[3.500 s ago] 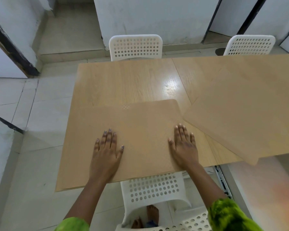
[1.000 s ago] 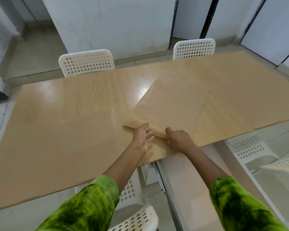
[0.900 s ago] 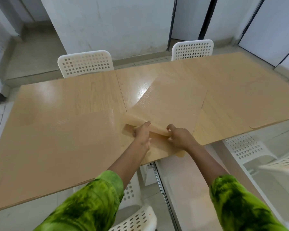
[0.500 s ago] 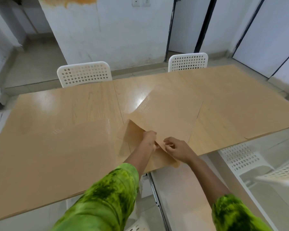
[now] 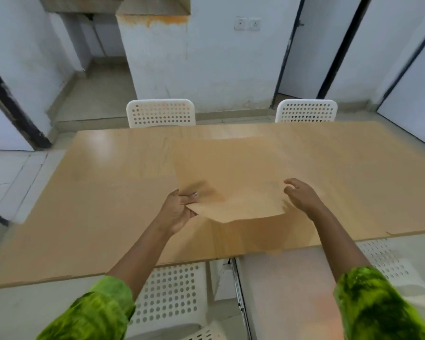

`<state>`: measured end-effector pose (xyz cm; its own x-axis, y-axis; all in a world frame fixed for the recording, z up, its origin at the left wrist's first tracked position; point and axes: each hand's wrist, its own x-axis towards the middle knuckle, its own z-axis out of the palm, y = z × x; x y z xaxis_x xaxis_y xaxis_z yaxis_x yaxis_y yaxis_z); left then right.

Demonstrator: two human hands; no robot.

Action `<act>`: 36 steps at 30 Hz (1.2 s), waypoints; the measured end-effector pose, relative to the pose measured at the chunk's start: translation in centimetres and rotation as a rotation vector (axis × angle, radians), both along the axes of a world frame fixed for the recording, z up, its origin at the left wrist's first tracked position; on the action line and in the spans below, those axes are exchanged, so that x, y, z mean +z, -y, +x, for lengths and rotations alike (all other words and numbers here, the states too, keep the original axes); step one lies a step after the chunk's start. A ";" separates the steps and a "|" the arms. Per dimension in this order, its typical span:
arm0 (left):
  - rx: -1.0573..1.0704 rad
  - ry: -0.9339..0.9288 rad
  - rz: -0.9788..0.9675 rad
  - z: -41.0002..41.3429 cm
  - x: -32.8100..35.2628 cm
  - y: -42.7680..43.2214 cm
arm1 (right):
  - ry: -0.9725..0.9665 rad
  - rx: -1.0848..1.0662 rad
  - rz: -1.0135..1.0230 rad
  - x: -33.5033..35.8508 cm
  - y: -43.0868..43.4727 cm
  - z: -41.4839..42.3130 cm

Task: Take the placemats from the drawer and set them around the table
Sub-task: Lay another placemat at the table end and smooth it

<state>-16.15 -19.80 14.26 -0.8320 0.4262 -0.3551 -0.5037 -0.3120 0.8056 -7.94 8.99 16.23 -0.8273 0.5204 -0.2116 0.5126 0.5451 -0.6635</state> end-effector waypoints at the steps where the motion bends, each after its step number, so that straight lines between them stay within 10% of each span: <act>1: -0.018 -0.016 0.026 -0.1 0.4 1.8 | 0.016 -0.006 -0.020 0.1 0.3 -0.4; 9: -0.026 -0.080 0.069 0.2 2.8 20.7 | 0.162 -0.076 0.038 -1.1 8.9 -3.5; 23: 0.193 -0.100 -0.186 -0.5 4.9 54.9 | -0.207 -0.173 -0.617 -2.9 41.2 -6.4; 36: 0.338 -0.130 -0.393 -13.9 2.1 67.0 | -0.362 -0.141 -0.703 -3.9 53.1 -18.1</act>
<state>-30.00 -86.81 16.39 -0.9475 -0.0177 -0.3192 -0.3159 -0.1019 0.9433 -26.00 -44.16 12.29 -0.8440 0.4693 -0.2597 0.2327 -0.1160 -0.9656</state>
